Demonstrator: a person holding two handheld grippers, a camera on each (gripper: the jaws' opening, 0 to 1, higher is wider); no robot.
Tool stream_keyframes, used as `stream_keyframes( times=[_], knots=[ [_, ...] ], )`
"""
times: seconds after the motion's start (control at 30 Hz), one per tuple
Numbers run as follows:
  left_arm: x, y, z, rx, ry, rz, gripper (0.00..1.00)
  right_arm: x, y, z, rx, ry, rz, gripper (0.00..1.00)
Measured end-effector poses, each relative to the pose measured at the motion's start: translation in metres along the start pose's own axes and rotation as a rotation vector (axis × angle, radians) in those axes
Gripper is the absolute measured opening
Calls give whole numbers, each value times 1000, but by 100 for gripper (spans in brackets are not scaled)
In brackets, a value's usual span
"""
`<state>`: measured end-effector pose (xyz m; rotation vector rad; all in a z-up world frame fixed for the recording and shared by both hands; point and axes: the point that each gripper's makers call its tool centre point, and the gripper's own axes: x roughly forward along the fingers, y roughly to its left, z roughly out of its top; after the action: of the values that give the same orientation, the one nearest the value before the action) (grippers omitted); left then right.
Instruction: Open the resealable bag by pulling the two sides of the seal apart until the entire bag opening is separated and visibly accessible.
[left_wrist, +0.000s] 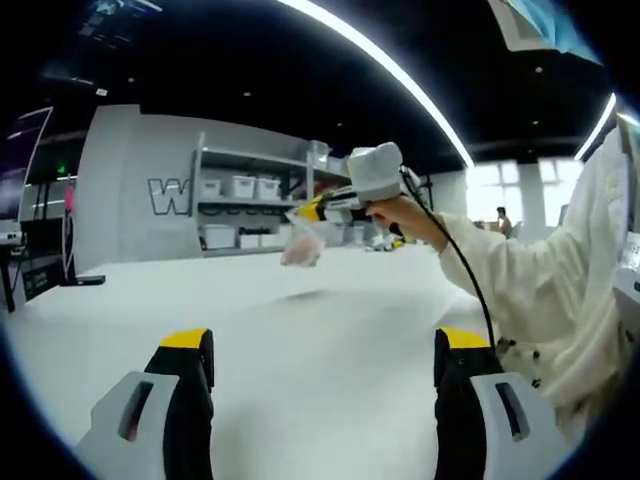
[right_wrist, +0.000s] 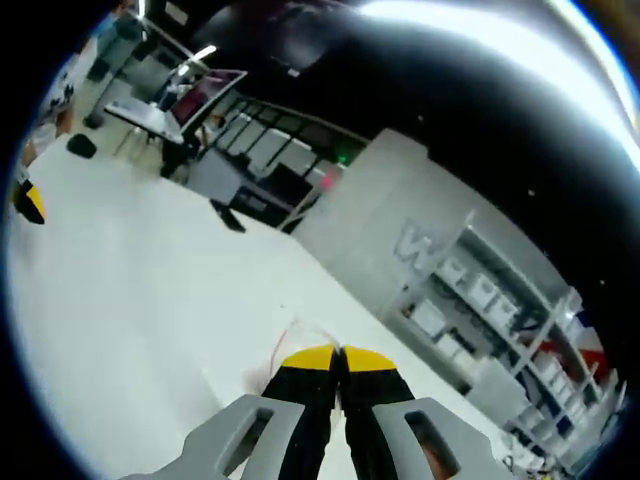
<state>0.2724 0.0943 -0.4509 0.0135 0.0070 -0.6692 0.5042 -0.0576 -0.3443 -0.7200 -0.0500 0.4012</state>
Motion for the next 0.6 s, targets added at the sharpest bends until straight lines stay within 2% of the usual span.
stream_keyframes(
  times=[0.3, 0.6],
  knots=[
    [0, 4, 1, -2, 1, 1, 90, 8, 1, 4, -7, -1, 3, 0],
    [2, 7, 1, -2, 7, -1, 90, 19, 1, -4, 2, 22, 7, 0]
  ],
)
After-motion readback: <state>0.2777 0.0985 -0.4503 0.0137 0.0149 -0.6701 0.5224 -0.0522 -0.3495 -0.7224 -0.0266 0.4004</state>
